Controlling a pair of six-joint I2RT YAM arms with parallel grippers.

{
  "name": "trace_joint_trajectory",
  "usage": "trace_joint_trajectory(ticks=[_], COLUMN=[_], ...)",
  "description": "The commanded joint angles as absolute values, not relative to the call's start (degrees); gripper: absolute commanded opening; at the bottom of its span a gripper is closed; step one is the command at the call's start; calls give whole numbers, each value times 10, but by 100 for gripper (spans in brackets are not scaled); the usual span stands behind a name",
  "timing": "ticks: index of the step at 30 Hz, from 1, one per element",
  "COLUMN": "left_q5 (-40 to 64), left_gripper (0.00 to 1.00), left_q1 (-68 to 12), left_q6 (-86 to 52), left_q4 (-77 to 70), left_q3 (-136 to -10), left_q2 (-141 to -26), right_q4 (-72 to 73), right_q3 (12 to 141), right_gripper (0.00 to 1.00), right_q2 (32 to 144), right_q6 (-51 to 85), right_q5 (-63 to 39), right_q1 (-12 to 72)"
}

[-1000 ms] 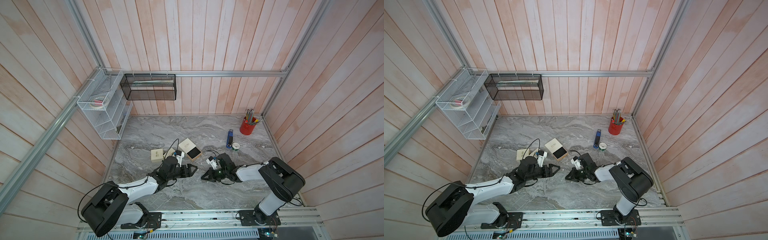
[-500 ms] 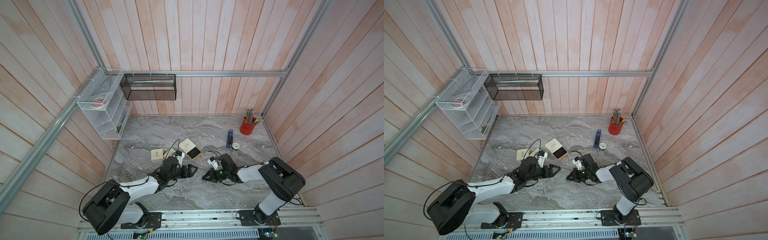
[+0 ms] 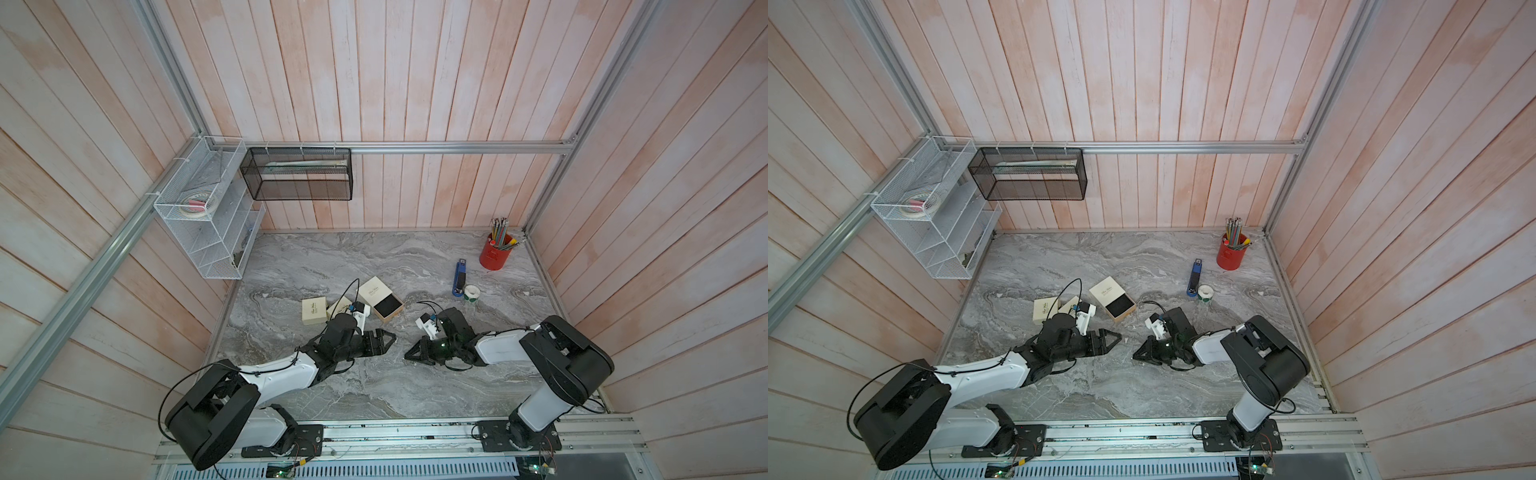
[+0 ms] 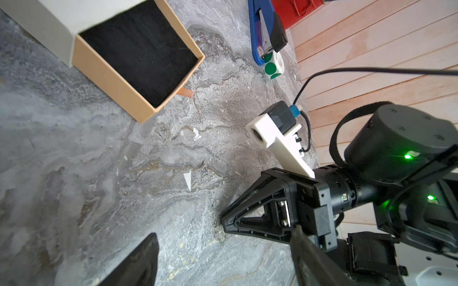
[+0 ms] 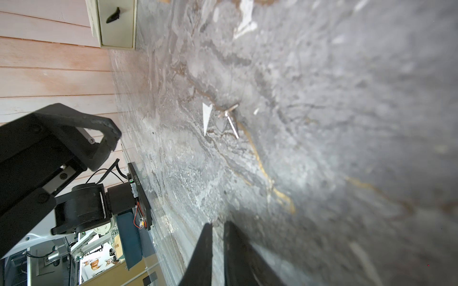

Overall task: Place the earrings into the drawer-style jewelry box
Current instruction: Place the earring at the center of the board.

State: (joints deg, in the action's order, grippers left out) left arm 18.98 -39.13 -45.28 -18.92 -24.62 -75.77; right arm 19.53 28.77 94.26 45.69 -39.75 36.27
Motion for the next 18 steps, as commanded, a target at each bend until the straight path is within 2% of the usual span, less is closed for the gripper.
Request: trace_joint_trajectory(ticks=[1,13,18], left_q5=[183,182,166], left_gripper=[84,84,84], left_q1=[-394,-394,-406], left_q6=[-452,-450,-451], left_q4=[-202,-198,-185], left_q3=[-252,-250,-249], left_q2=[-767,-762,-746], right_q4=[132,27,-62], right_q3=[283,307,375], right_gripper=[15,17,17], right_q2=[944,909,875], right_q6=[439,403,363], right_q5=[-351,-274,-221], right_q1=[359,360,378])
